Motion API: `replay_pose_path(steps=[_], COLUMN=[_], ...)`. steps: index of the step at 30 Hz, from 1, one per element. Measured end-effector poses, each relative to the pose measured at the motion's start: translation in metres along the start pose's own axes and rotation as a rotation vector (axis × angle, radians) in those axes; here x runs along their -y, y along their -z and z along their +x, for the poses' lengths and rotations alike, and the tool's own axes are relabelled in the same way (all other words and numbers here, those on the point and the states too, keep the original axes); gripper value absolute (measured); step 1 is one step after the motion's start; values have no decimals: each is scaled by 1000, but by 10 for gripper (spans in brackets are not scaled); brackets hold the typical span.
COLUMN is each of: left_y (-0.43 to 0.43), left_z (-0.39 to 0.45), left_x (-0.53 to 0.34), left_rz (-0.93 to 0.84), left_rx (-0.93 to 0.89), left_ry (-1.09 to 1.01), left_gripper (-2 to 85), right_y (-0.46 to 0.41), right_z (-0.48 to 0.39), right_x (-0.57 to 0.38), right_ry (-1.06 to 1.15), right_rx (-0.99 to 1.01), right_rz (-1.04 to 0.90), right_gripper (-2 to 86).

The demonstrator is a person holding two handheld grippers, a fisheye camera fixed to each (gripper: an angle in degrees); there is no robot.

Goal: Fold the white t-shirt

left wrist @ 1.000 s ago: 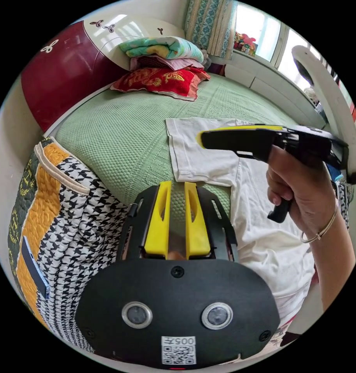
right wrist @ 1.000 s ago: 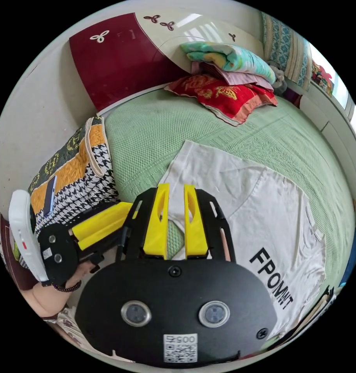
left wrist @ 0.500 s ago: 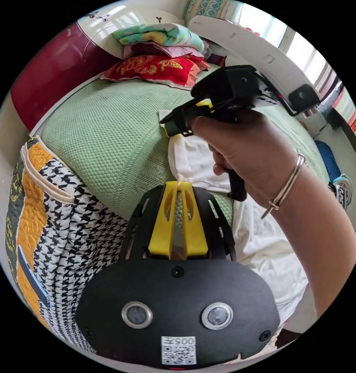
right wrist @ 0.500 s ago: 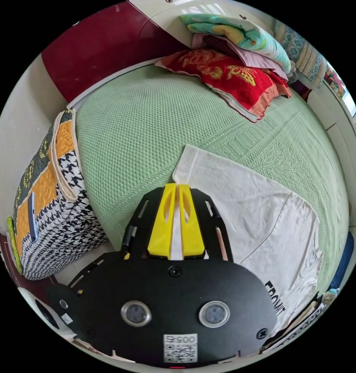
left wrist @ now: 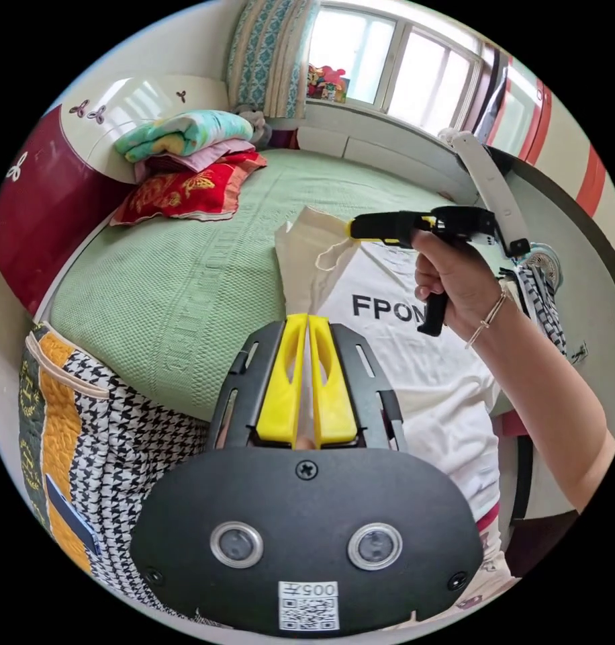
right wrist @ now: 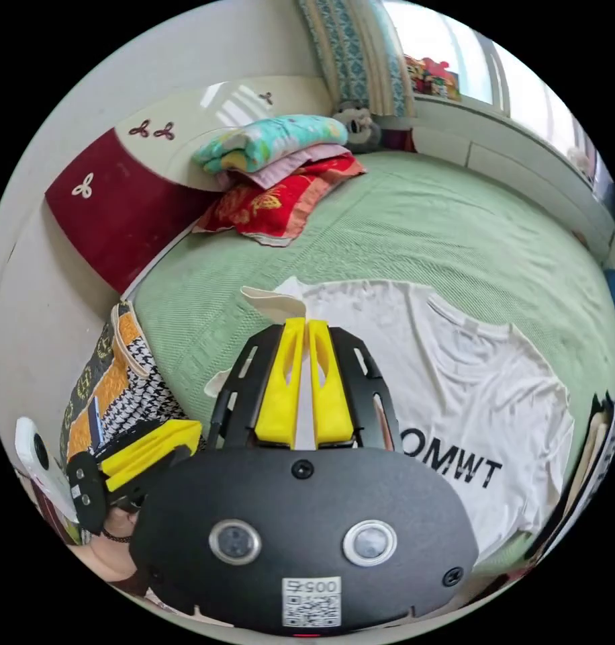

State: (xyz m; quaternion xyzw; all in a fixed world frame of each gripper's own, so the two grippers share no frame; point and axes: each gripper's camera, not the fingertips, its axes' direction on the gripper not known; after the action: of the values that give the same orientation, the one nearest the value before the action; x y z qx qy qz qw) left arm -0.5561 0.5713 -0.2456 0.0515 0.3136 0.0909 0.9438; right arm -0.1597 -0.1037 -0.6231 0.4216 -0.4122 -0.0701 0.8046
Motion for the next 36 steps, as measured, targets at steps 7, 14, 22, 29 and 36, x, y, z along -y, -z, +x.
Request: replay_pose_path(steps=[7,14,22,29,36], left_y=[-42,-74,-123,-156,-172], left_z=[39,40,28,19,28], left_x=[-13,-4,17,29,29], left_rz=[-126,-168,-204,-232,-212], left_rx=[19,69,93,62,83], left_ry=[-34,-17,20,27,20], left_gripper=[-2,-2,-4,-6,-6], right_y=[-15,-9,-44,-70,-38], right_z=[131,120,147,159,176], right_x=[-86,-90,-39,-32,-40], right_ry=[-267,-98,-144,-176,-213], right_rx=[-25,-49,-25,-50,5], right_rz=[-149,-91,-110,-144,-58], right_gripper=[70,98,128,43,-8])
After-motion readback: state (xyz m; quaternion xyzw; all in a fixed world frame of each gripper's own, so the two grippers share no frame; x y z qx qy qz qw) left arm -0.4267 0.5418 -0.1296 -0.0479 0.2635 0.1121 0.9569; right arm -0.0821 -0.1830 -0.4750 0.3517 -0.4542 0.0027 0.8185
